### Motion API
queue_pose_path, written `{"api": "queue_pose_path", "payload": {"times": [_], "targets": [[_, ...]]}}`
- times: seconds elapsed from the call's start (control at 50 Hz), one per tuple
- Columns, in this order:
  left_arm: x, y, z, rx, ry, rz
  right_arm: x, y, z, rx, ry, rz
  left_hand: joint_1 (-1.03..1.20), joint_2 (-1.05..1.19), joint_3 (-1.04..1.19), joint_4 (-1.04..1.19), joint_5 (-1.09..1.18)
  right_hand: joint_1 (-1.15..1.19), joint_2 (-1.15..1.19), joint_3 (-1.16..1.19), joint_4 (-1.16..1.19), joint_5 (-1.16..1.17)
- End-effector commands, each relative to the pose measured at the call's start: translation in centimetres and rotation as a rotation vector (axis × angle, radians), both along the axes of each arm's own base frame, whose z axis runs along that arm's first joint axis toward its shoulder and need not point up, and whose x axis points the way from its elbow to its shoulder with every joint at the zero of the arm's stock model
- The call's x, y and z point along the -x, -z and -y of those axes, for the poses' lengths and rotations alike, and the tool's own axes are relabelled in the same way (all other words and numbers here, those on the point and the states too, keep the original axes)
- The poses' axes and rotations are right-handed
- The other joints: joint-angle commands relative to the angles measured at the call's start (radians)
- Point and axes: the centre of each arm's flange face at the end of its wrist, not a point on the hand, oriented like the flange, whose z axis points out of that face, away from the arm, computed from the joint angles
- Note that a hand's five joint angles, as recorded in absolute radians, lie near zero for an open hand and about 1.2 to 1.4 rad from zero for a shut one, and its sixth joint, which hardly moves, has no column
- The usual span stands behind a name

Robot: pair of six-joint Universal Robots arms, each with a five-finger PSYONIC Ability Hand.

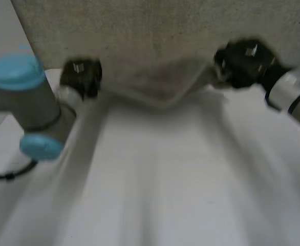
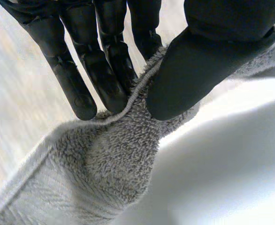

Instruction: Fold the towel.

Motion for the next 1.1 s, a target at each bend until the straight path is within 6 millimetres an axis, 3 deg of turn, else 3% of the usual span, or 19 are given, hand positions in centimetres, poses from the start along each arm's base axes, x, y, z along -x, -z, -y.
{"api": "queue_pose_path", "payload": {"times": [0.02, 0.08, 0.18, 0.2, 0.22, 0.26, 0.4, 0.62, 0.76, 0.8, 0.82, 0.84, 0.86, 0.9, 0.92, 0.94, 0.96, 1.0, 1.1], "targets": [[-1.4, 8.8, -4.4, -0.264, 0.043, 0.113, 0.9, 8.0, -1.5, -0.162, 0.054, -0.183, 0.214, 0.157, 0.157, 0.155, 0.184, 0.074, 0.066, 0.049, 0.053, 0.057], [-1.7, 10.2, -5.7, -0.319, 0.064, 0.130, 1.6, 9.1, -1.9, -0.177, 0.101, -0.244, 0.185, 0.128, 0.128, 0.126, 0.154, 0.074, 0.066, 0.049, 0.053, 0.057], [-2.0, 10.1, -6.5, -0.333, 0.079, 0.132, 2.3, 9.2, -2.8, -0.190, 0.145, -0.265, 0.138, 0.081, 0.081, 0.079, 0.107, 0.074, 0.066, 0.049, 0.053, 0.057], [-2.0, 9.6, -6.7, -0.325, 0.081, 0.128, 2.7, 9.0, -3.2, -0.190, 0.157, -0.265, 0.123, 0.066, 0.066, 0.064, 0.092, -0.175, -0.182, -0.200, -0.196, -0.192], [-2.0, 9.6, -6.7, -0.325, 0.081, 0.128, 2.7, 9.0, -3.2, -0.190, 0.157, -0.265, 0.123, 0.066, 0.066, 0.064, 0.092, -0.178, -0.185, -0.203, -0.199, -0.194], [-2.1, 9.1, -6.7, -0.312, 0.079, 0.123, 3.7, 8.9, -3.8, -0.198, 0.185, -0.258, 0.120, 0.063, 0.063, 0.061, 0.089, -0.698, -0.705, -0.723, -0.719, -0.715], [-2.3, 7.4, -7.2, -0.275, 0.078, 0.107, 4.4, 9.6, -5.3, -0.199, 0.211, -0.204, 0.082, 0.025, 0.025, 0.023, 0.051, -1.055, -1.062, -1.079, -1.076, -1.071], [-2.5, 7.9, -7.6, -0.273, 0.077, 0.105, 4.5, 12.6, -7.7, -0.245, 0.209, -0.187, 0.082, 0.025, 0.025, 0.023, 0.051, -1.129, -1.136, -1.154, -1.150, -1.146], [-2.5, 8.0, -7.6, -0.246, 0.077, 0.094, 4.2, 13.5, -8.9, -0.271, 0.189, -0.197, 0.079, 0.022, 0.022, 0.020, 0.048, -0.979, -0.986, -1.004, -1.000, -0.996], [-2.5, 8.0, -7.6, -0.239, 0.077, 0.091, 4.2, 13.5, -8.7, -0.250, 0.195, -0.192, 0.073, 0.016, 0.016, 0.014, 0.042, -0.486, -0.493, -0.511, -0.507, -0.503], [-2.5, 8.1, -7.5, -0.233, 0.076, 0.089, 4.3, 13.5, -8.7, -0.250, 0.195, -0.192, 0.050, -0.007, -0.007, -0.009, 0.019, -0.483, -0.490, -0.508, -0.504, -0.500], [-2.4, 8.1, -7.4, -0.226, 0.076, 0.086, 4.3, 13.3, -8.4, -0.232, 0.203, -0.186, -0.005, -0.062, -0.063, -0.065, -0.036, -0.099, -0.107, -0.124, -0.120, -0.116], [-2.4, 8.1, -7.4, -0.226, 0.076, 0.086, 4.4, 13.1, -8.2, -0.214, 0.210, -0.183, -0.006, -0.063, -0.063, -0.065, -0.037, 0.072, 0.065, 0.047, 0.051, 0.055], [-2.5, 8.4, -7.4, -0.217, 0.075, 0.084, 4.4, 13.0, -8.1, -0.204, 0.214, -0.179, -0.260, -0.317, -0.317, -0.319, -0.291, 0.074, 0.066, 0.049, 0.053, 0.057], [-2.5, 8.4, -7.4, -0.217, 0.075, 0.084, 4.4, 13.0, -8.1, -0.204, 0.214, -0.179, -0.261, -0.318, -0.319, -0.321, -0.292, 0.074, 0.066, 0.049, 0.053, 0.057], [-2.4, 8.4, -7.3, -0.208, 0.075, 0.082, 4.4, 12.8, -8.0, -0.195, 0.215, -0.175, -0.424, -0.481, -0.481, -0.484, -0.455, 0.074, 0.066, 0.049, 0.053, 0.057], [-2.4, 8.4, -7.3, -0.207, 0.075, 0.082, 4.5, 12.4, -7.7, -0.177, 0.220, -0.170, -0.426, -0.483, -0.483, -0.485, -0.457, 0.074, 0.066, 0.049, 0.053, 0.057], [-2.4, 8.5, -7.1, -0.188, 0.072, 0.078, 4.6, 11.9, -7.4, -0.159, 0.229, -0.165, -0.642, -0.699, -0.699, -0.702, -0.673, 0.074, 0.066, 0.049, 0.053, 0.057], [-3.0, 8.9, -6.3, -0.154, 0.058, 0.131, 6.3, 11.5, -6.0, -0.148, 0.294, -0.158, -0.710, -0.767, -0.768, -0.770, -0.741, 0.074, 0.066, 0.049, 0.053, 0.057]]}}
